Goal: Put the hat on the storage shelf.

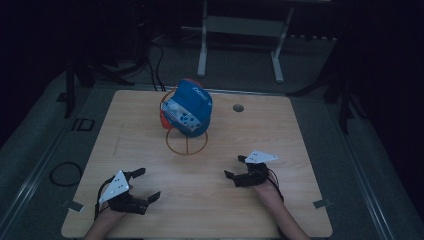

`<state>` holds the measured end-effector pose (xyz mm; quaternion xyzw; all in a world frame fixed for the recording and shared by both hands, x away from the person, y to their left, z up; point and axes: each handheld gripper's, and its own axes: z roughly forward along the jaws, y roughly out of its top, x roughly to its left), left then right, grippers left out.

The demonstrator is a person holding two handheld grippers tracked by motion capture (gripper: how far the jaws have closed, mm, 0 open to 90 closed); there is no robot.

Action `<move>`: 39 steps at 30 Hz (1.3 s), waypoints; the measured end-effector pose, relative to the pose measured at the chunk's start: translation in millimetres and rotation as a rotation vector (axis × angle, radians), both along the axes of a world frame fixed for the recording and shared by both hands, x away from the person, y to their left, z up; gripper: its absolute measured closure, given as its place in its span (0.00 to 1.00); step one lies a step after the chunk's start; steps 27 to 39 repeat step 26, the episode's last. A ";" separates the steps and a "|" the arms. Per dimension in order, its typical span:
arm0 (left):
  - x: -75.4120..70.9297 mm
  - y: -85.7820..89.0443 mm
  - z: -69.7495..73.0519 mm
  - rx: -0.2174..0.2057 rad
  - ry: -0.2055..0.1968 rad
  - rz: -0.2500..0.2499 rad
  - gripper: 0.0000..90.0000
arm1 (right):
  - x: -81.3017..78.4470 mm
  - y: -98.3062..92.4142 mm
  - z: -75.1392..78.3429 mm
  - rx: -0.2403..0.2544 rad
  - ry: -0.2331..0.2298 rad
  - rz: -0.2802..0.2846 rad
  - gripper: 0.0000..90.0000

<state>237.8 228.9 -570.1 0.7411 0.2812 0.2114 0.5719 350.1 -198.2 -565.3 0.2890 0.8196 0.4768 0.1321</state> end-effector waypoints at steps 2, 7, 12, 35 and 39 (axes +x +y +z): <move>-0.1 0.2 0.1 -0.001 0.001 0.000 0.03 | -0.1 -2.9 1.1 0.011 -0.005 -0.003 0.16; -0.7 1.2 0.5 -0.006 -0.002 0.005 0.03 | -0.7 -9.0 0.4 0.005 -0.011 -0.016 0.16; -2.3 1.0 0.1 -0.008 0.001 -0.004 0.03 | -3.6 -14.6 0.0 -0.018 -0.032 -0.023 0.16; -4.7 2.9 0.5 -0.011 -0.003 -0.003 0.03 | -4.3 -16.7 -2.4 0.000 -0.034 -0.027 0.16; -4.7 2.9 0.5 -0.011 -0.003 -0.003 0.03 | -4.3 -16.7 -2.4 0.000 -0.034 -0.027 0.16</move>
